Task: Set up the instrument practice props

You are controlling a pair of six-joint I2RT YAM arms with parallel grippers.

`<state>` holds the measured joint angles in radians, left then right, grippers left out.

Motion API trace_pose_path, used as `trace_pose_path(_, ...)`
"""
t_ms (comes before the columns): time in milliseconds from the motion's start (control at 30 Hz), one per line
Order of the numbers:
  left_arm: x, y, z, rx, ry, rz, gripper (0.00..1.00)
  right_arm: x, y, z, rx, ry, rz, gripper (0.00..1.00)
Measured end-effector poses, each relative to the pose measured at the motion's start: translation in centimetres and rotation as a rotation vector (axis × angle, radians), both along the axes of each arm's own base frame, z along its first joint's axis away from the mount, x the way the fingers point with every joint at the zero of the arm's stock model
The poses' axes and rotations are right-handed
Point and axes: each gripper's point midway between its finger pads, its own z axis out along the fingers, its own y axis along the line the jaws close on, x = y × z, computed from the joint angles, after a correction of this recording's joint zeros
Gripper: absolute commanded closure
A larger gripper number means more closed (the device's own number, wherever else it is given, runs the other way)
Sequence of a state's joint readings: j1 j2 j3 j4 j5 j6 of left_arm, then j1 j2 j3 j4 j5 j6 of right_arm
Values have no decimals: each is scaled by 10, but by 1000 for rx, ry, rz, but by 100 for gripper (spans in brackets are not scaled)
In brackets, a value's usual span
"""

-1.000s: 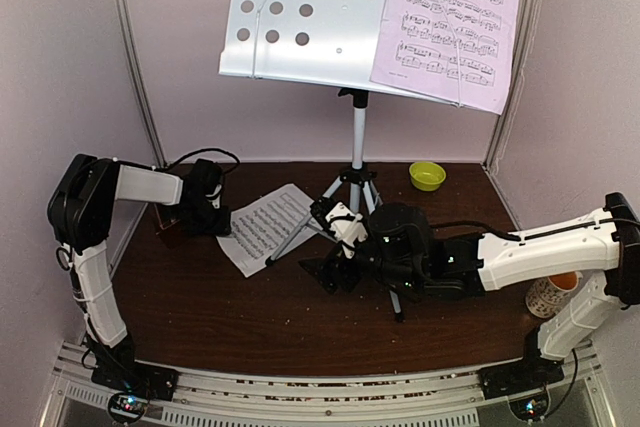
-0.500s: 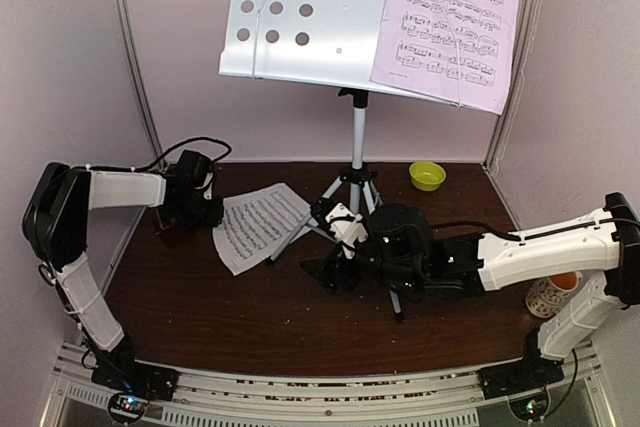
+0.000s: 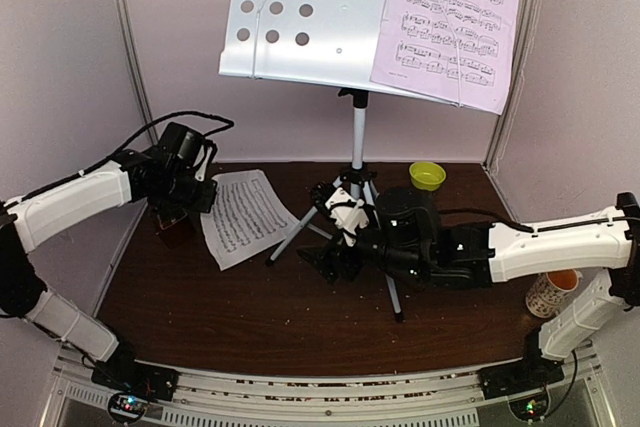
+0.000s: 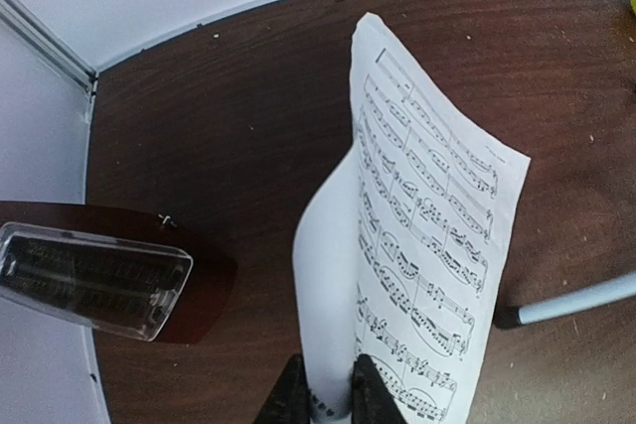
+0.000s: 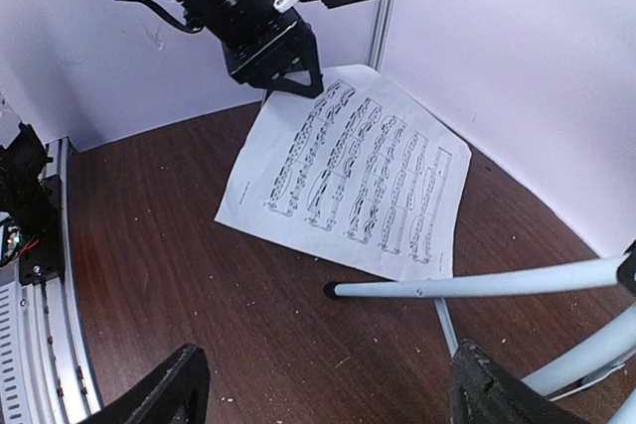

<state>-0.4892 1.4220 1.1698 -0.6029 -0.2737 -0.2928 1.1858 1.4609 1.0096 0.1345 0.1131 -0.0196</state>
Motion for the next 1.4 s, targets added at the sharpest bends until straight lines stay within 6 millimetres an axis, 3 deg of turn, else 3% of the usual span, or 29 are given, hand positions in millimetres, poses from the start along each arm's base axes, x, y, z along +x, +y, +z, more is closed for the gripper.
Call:
trace_pose_path(333,-81,10,74,-18,-104,-133,87,6,17,72,33,-164,143,11)
trace_pose_path(533,-131,-1,109,-122,-175,-298,87,4,54,120,62,-238,318,7)
trace_pose_path(633,-154,-12,113,-147,-171,-404,87,-2,70,129,54,-250,404,7)
trace_pose_path(833,-188,-30,109,-148,-135,-579,89,-24,93,118,7,-195,599,6)
trace_pose_path(1067,-202,-39,105,-134,-116,-679,90,-47,110,79,-4,-26,767,9)
trace_pose_path(1233,-209,-42,108,-147,-126,-728,90,-49,119,52,-18,64,775,12)
trace_pose_path(1400,-216,-46,113,-168,-137,-773,90,-41,125,40,-21,97,739,18)
